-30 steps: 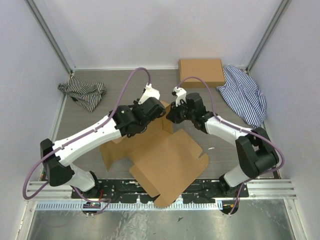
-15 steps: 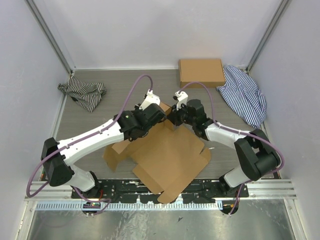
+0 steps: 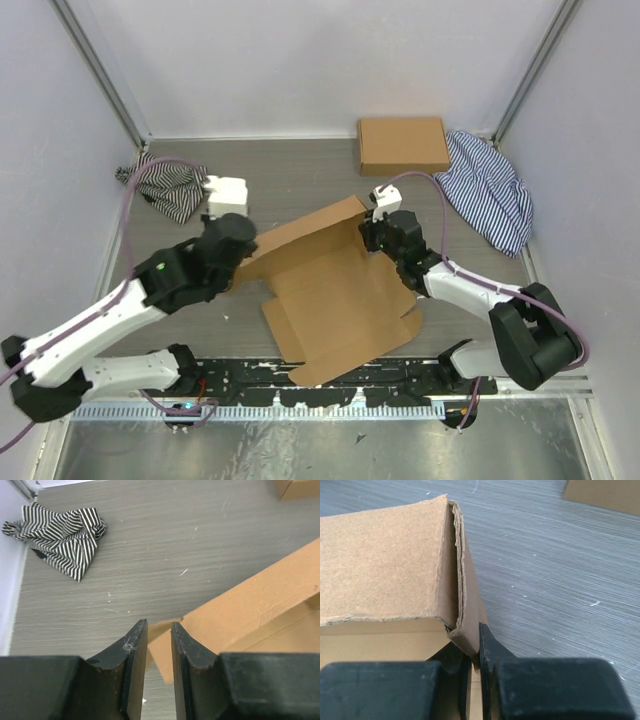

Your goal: Fold the paper box

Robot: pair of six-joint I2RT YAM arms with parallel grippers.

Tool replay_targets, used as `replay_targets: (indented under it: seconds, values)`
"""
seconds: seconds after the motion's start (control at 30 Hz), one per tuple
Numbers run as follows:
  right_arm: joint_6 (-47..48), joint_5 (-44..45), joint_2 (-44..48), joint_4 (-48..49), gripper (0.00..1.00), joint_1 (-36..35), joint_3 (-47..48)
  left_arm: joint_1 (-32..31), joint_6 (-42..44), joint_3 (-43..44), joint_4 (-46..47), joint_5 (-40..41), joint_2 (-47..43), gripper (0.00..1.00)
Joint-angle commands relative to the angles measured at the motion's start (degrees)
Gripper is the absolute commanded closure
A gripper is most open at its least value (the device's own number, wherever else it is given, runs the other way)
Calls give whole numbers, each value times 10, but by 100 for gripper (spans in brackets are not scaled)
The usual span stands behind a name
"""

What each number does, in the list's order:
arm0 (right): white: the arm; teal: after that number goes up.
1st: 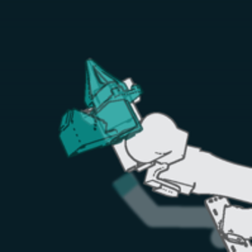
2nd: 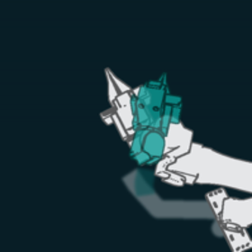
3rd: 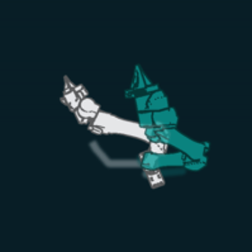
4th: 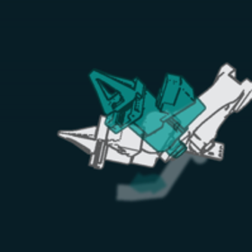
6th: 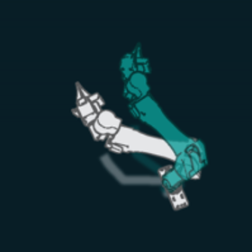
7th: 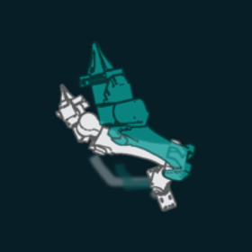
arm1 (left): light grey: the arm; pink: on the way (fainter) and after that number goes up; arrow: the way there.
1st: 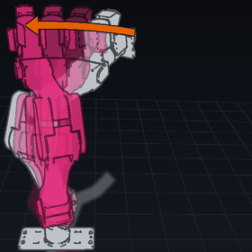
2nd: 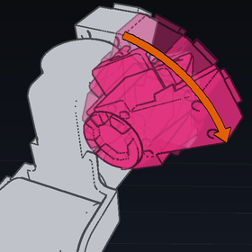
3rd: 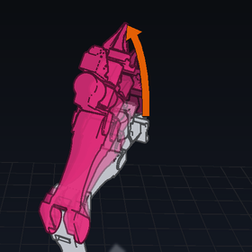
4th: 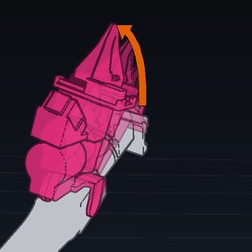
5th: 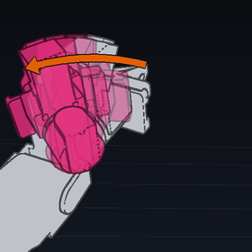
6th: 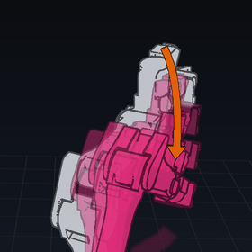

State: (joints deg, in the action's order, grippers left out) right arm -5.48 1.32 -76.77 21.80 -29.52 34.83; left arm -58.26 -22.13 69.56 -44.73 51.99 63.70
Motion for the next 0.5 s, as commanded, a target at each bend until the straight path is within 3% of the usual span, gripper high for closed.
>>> replay_targets:
  seconds: [0.0,0.23,0.47]
  values:
    - [-44,92,43,35,99,0,-2,4,-47,-60,85,-30,-72,67]
    - [-98,179,116,32,99,-25,-62,17,-133,-77,87,-101,-46,53]
    - [-109,195,164,5,99,-30,-81,47,-175,-87,158,-174,-30,50]
